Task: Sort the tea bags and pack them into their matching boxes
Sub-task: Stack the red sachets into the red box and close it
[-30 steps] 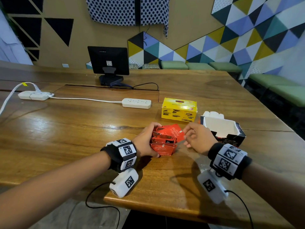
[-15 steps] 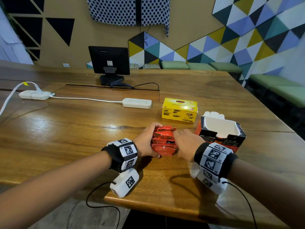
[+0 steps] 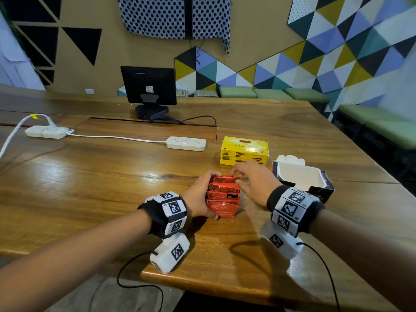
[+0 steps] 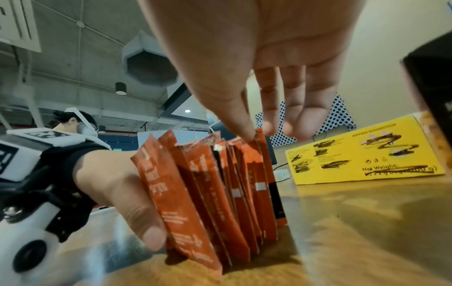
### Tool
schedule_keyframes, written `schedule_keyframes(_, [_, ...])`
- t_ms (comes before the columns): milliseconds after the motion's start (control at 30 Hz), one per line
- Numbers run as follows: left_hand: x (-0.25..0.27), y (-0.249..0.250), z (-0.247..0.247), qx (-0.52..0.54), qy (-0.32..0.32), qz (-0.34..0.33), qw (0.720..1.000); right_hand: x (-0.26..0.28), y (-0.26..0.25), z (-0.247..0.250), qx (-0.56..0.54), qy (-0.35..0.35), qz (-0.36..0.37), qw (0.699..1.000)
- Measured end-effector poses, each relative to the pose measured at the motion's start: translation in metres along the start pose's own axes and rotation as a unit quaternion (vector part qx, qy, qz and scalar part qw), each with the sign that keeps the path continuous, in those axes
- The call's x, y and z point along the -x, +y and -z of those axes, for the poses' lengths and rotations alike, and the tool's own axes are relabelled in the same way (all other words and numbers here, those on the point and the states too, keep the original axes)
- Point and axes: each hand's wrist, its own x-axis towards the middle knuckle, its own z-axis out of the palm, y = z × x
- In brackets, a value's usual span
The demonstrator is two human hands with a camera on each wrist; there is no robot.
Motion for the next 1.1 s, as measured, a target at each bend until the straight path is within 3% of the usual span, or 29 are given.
schedule_keyframes(167, [-0.001, 0.000, 0.000, 0.006, -0.004, 0.006, 1.000, -0.008, 0.006, 0.001, -0.025, 0.015, -0.028, 0.999])
schedule_keyframes(267, [0.000, -0.003, 0.000, 0.010, -0.006, 0.009, 1.000, -0.007, 0.013, 0.000, -0.114, 0.037, -0.092, 0.989])
schedule_keyframes(367, [-0.001, -0.003, 0.000, 0.014, -0.006, 0.017, 1.000, 0.001, 0.023, -0.003, -0.221, 0.004, -0.176, 0.959])
schedule_keyframes(433, [-0.001, -0.002, 0.000, 0.011, -0.008, 0.016, 1.000, 0.007, 0.026, -0.004, -0.219, -0.042, -0.202, 0.954])
schedule_keyframes(533, [-0.002, -0.001, 0.001, 0.015, -0.011, 0.014, 1.000, 0.010, 0.017, -0.009, -0.122, -0.123, -0.178, 0.969])
schedule_keyframes(700, [-0.003, -0.002, -0.002, 0.013, -0.006, 0.011, 1.000, 0.009, -0.002, -0.019, -0.004, -0.160, -0.076, 0.984])
schedule_keyframes(767, [-0.003, -0.004, -0.002, 0.016, -0.007, 0.009, 1.000, 0.009, -0.003, -0.014, -0.020, -0.142, -0.083, 0.986])
schedule_keyframes(833, [-0.003, -0.004, -0.001, 0.015, -0.004, 0.008, 1.000, 0.008, -0.003, -0.005, -0.037, -0.077, -0.083, 0.993])
schedule_keyframes(933, [-0.003, -0.003, -0.001, 0.007, 0.001, 0.009, 1.000, 0.002, -0.007, 0.006, -0.080, 0.002, -0.034, 0.996])
schedule_keyframes(1100, [-0.002, -0.002, -0.001, -0.009, -0.001, 0.013, 1.000, -0.008, -0.023, -0.001, -0.043, -0.052, 0.018, 0.998])
